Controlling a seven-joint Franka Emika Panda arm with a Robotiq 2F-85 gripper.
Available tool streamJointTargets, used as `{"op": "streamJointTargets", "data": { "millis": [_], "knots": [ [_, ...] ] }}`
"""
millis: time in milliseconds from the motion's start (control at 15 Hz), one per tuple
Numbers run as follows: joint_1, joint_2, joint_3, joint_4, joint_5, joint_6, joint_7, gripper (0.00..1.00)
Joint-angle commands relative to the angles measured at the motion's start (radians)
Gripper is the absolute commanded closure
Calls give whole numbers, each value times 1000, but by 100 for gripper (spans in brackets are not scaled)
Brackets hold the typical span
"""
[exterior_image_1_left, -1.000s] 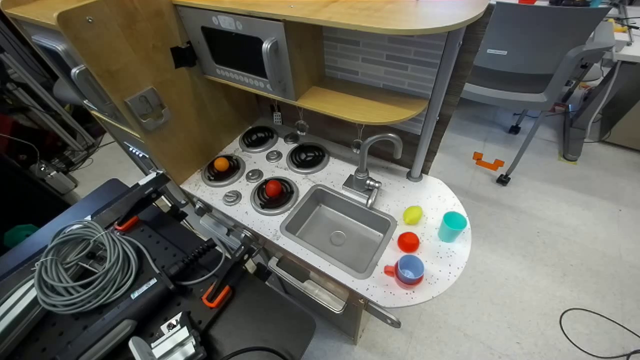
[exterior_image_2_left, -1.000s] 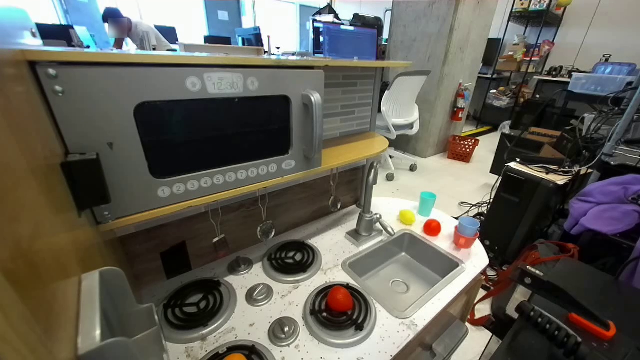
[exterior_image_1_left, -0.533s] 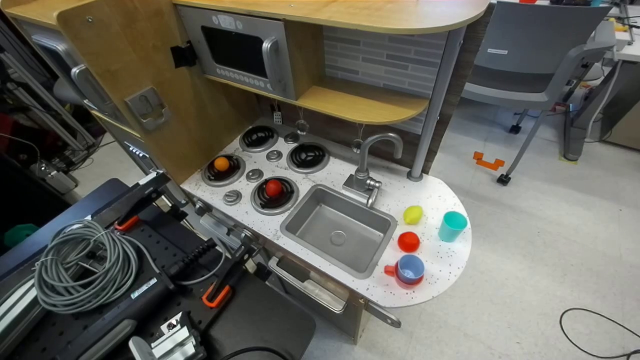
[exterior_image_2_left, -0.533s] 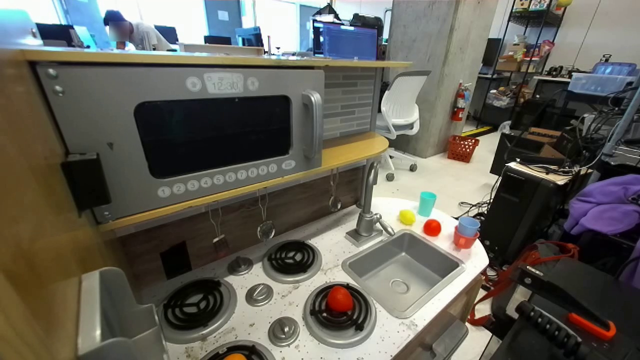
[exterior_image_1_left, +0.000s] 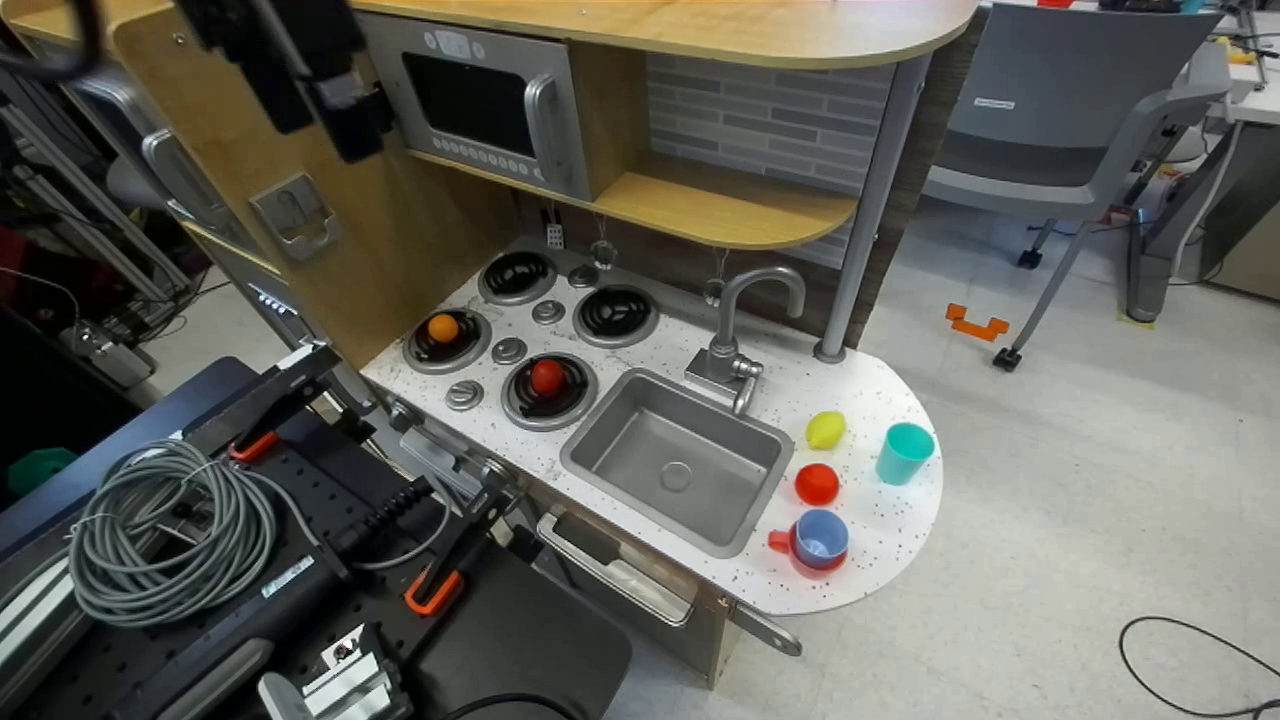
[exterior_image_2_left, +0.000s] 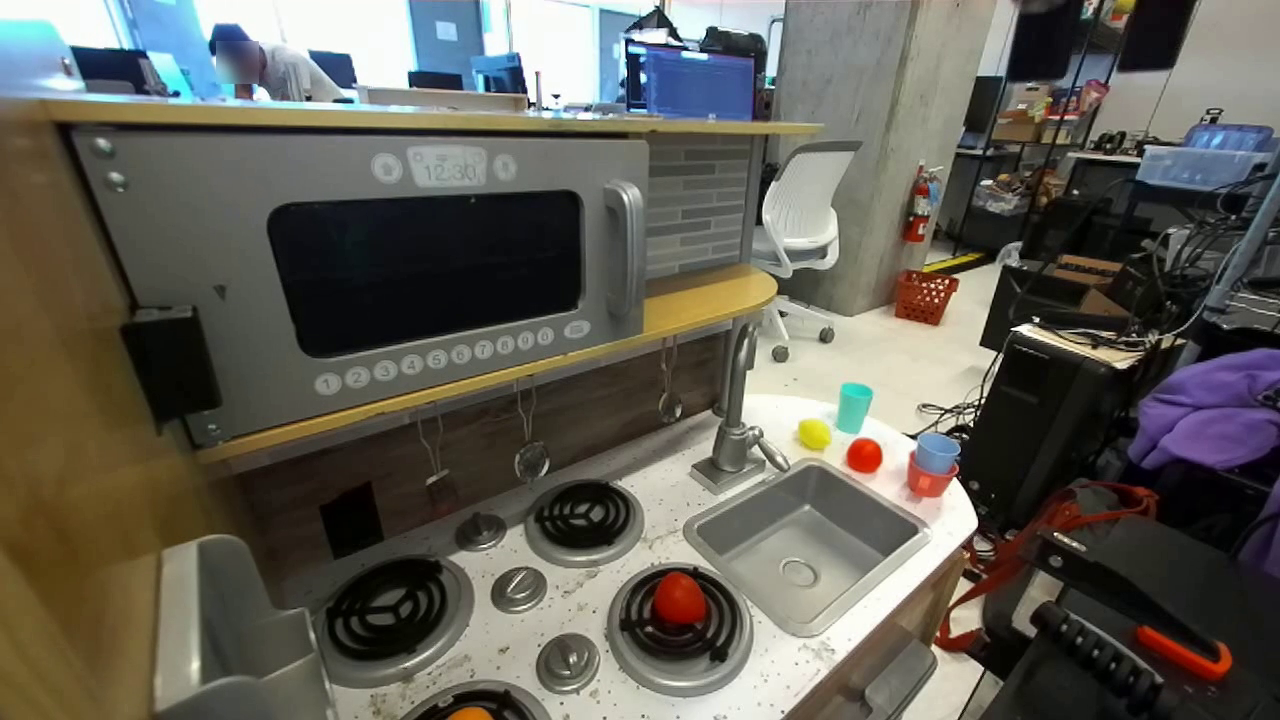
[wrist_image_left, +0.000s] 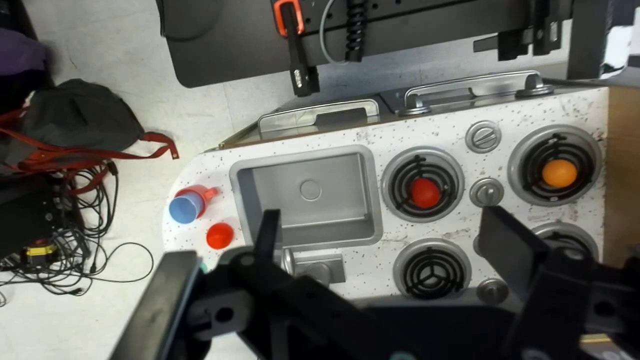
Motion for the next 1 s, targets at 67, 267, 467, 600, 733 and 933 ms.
{"op": "streamJointTargets", "data": {
  "millis": [67, 267, 467, 600, 733, 933],
  "knots": [
    [-30, 200, -76, 36, -33, 238, -72, 0],
    [-36, 341, -104, 52, -18, 376, -106, 0],
    [-40, 494, -123, 97, -25, 472, -118, 0],
    [-43, 580, -137, 135, -28, 509, -127, 0],
    [-46, 661, -157, 179, -41, 542, -133, 0],
    [-48, 768, -184, 242, -41, 576, -143, 0]
  ]
}}
